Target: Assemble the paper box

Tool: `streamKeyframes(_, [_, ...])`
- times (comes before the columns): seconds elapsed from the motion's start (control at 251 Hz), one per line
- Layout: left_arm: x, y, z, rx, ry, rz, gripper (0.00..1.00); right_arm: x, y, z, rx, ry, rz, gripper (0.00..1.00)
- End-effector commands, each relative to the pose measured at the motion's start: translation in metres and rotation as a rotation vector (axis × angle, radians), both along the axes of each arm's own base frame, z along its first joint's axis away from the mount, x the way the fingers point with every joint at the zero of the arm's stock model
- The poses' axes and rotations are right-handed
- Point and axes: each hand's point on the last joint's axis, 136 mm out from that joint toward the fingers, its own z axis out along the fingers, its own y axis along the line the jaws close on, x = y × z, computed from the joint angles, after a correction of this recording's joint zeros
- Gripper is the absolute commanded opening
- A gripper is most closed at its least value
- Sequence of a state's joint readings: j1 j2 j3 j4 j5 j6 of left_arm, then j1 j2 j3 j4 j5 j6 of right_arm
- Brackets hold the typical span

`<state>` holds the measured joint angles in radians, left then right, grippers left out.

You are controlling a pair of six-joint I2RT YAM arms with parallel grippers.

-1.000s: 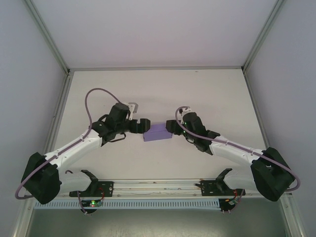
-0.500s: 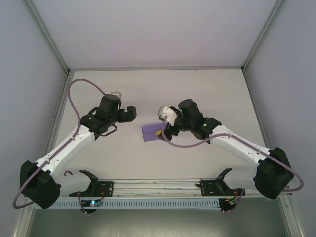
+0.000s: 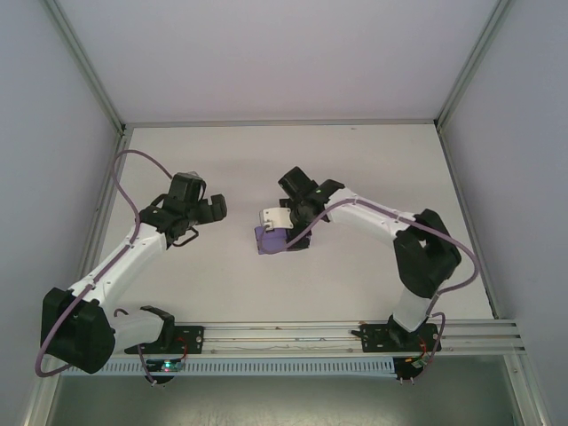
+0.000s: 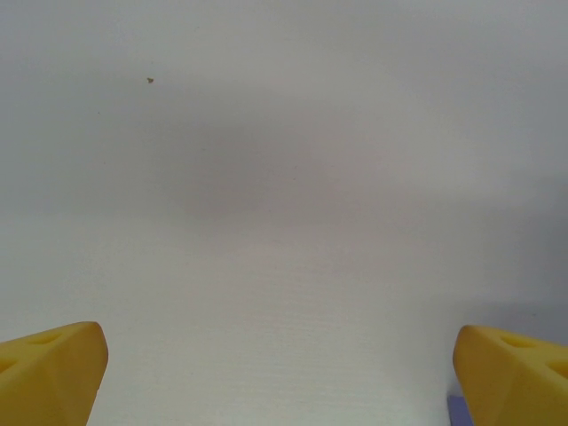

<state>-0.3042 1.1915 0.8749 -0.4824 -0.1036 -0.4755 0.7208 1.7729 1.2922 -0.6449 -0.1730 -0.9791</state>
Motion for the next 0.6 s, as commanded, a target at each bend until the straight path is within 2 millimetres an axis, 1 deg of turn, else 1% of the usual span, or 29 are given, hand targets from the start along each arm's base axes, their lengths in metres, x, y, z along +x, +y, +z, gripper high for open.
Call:
streamKeyframes(0.0, [-0.006, 0.011, -0.006, 0.016, 0.019, 0.032, 1.00, -0.005, -0.004, -0.014, -0.087, 0.024, 0.032, 0.85])
streamKeyframes(0.076, [-0.007, 0.012, -0.009, 0.018, 0.024, 0.035, 1.00, -0.004, -0.001, -0.024, -0.098, 0.031, 0.025, 0.83])
streamKeyframes(0.18, [-0.010, 0.014, -0.013, 0.022, 0.037, 0.041, 1.00, -0.001, 0.001, -0.033, -0.109, 0.016, 0.011, 0.78])
streamKeyframes(0.223, [-0.011, 0.014, -0.015, 0.019, 0.041, 0.041, 1.00, 0.001, 0.002, -0.033, -0.105, 0.010, 0.003, 0.77])
streamKeyframes(0.255, [-0.012, 0.014, -0.016, 0.019, 0.043, 0.041, 1.00, 0.002, 0.002, -0.033, -0.102, 0.004, -0.003, 0.74])
streamKeyframes(0.327, [-0.014, 0.014, -0.016, 0.016, 0.043, 0.039, 1.00, 0.005, 0.005, -0.027, -0.082, -0.019, -0.014, 0.66])
streamKeyframes(0.391, [-0.015, 0.015, -0.014, 0.012, 0.038, 0.041, 1.00, 0.009, 0.005, -0.021, -0.068, -0.048, -0.032, 0.53])
streamKeyframes(0.455, [-0.016, 0.015, -0.010, 0.006, 0.026, 0.039, 1.00, 0.016, 0.006, -0.010, -0.050, -0.096, -0.054, 0.40])
streamKeyframes(0.543, [-0.018, 0.016, -0.002, 0.000, -0.001, 0.042, 1.00, 0.023, 0.006, 0.006, -0.024, -0.156, -0.077, 0.36])
streamKeyframes(0.599, [-0.021, 0.017, 0.001, -0.003, -0.013, 0.046, 1.00, 0.029, 0.006, 0.018, -0.008, -0.203, -0.100, 0.35])
